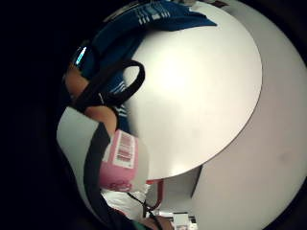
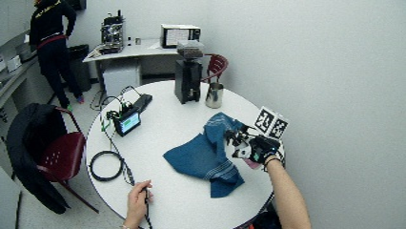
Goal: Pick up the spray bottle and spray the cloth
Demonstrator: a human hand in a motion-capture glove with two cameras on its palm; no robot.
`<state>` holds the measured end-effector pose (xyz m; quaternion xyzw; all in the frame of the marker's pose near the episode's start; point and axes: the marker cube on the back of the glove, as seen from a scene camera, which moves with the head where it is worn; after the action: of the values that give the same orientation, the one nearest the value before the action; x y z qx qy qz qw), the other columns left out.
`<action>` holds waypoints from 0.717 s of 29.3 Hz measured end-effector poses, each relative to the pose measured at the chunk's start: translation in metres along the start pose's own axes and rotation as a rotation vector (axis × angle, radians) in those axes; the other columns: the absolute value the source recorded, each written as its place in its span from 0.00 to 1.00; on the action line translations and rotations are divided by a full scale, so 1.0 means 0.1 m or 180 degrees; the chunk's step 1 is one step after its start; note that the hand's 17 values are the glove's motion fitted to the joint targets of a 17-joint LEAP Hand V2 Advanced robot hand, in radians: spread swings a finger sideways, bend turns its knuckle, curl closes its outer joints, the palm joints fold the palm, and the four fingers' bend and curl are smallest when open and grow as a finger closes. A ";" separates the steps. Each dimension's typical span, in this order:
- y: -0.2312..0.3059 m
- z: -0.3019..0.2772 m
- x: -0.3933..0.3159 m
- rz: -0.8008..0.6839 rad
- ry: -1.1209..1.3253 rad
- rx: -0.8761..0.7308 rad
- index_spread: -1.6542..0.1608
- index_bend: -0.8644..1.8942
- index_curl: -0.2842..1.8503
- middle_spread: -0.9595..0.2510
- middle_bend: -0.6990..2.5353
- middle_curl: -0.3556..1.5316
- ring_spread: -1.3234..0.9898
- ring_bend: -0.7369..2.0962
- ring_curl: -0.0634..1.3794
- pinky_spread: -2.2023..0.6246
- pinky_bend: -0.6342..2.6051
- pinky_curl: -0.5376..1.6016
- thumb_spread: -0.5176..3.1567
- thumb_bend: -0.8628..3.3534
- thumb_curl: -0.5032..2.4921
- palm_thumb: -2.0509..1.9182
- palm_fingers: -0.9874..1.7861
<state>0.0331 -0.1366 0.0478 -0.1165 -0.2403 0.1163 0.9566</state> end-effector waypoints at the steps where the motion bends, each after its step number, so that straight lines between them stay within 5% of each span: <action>1: 0.02 -0.07 -0.01 -0.0009 0.0009 0.0044 0.76 0.34 0.22 0.72 0.32 0.44 0.53 0.48 0.35 0.77 0.33 0.43 0.33 0.20 0.37 0.77 0.75; 8: 0.26 -0.91 -0.24 -0.0147 0.0074 0.0772 0.76 0.34 0.22 0.72 0.32 0.45 0.53 0.48 0.35 0.76 0.34 0.43 0.32 0.20 0.38 0.77 0.76; 16: 0.18 -0.43 -0.01 0.0022 0.0187 0.0401 0.76 0.34 0.22 0.71 0.33 0.45 0.52 0.49 0.35 0.75 0.34 0.43 0.31 0.20 0.38 0.77 0.76; 21: 0.27 -0.69 -0.13 -0.0121 0.0065 0.0663 0.76 0.34 0.22 0.71 0.33 0.45 0.52 0.49 0.35 0.75 0.35 0.43 0.31 0.20 0.38 0.77 0.76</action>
<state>0.0506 -0.1262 -0.0246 -0.0132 -0.2193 0.1213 0.9680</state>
